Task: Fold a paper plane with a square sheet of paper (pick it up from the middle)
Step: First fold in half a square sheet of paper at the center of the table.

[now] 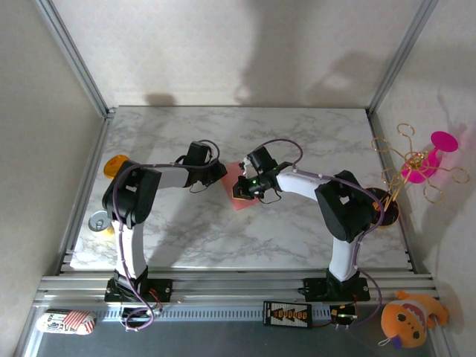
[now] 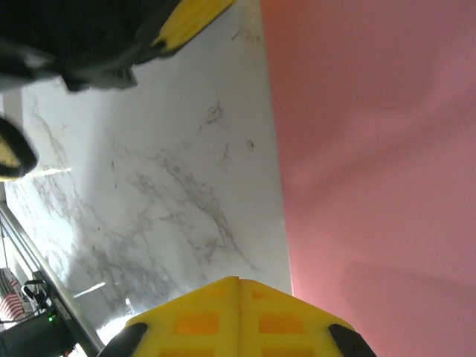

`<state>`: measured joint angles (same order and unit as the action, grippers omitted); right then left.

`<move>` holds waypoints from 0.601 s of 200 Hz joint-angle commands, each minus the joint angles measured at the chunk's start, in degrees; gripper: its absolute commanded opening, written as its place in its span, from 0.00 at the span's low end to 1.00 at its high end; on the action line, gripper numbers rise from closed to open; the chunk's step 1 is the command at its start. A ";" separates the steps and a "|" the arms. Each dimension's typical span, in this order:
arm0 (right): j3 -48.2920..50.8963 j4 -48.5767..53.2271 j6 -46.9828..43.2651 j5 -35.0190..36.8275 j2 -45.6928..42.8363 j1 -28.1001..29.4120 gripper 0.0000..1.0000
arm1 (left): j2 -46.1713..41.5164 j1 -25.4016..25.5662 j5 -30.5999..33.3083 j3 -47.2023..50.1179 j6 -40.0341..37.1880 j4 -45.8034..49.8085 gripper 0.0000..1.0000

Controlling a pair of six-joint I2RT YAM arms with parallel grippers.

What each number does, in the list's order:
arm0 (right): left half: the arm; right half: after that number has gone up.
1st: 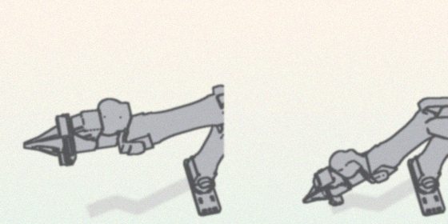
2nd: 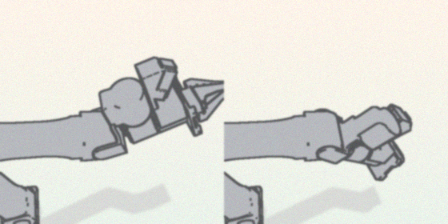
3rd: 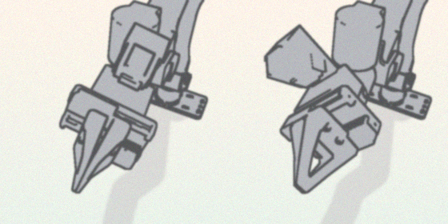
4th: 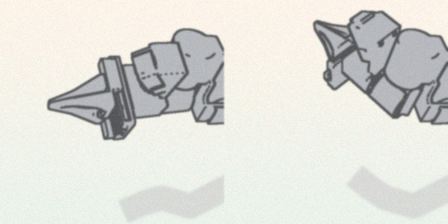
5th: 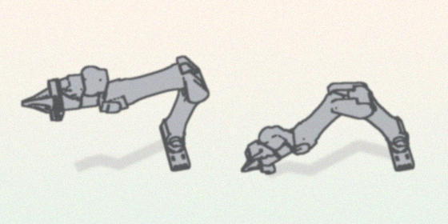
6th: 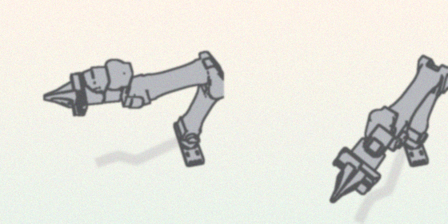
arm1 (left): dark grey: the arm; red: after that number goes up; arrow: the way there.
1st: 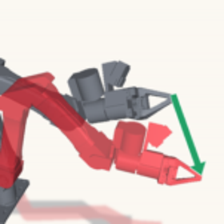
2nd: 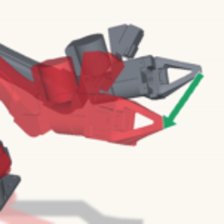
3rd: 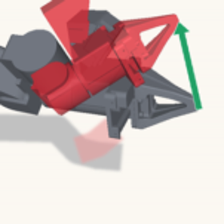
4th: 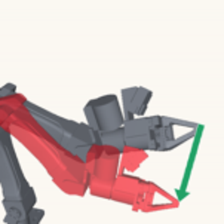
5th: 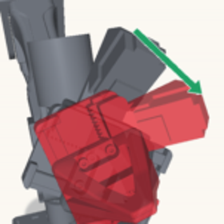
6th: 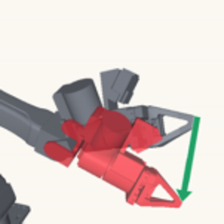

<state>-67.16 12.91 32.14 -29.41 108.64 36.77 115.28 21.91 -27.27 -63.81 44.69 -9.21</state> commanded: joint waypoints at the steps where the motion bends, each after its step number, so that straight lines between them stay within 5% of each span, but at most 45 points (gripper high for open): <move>1: -1.80 -0.07 0.43 1.05 3.41 -0.12 0.02 | -3.92 0.63 -2.01 0.52 0.03 0.19 0.15; 120: 1.66 5.28 -1.29 4.60 6.99 -0.12 0.02 | 4.83 -2.21 7.82 -7.73 -8.65 12.05 0.17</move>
<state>-68.51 13.23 32.10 -28.29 114.72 36.77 116.55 21.54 -25.45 -67.81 39.94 -3.01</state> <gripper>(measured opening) 0.055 0.170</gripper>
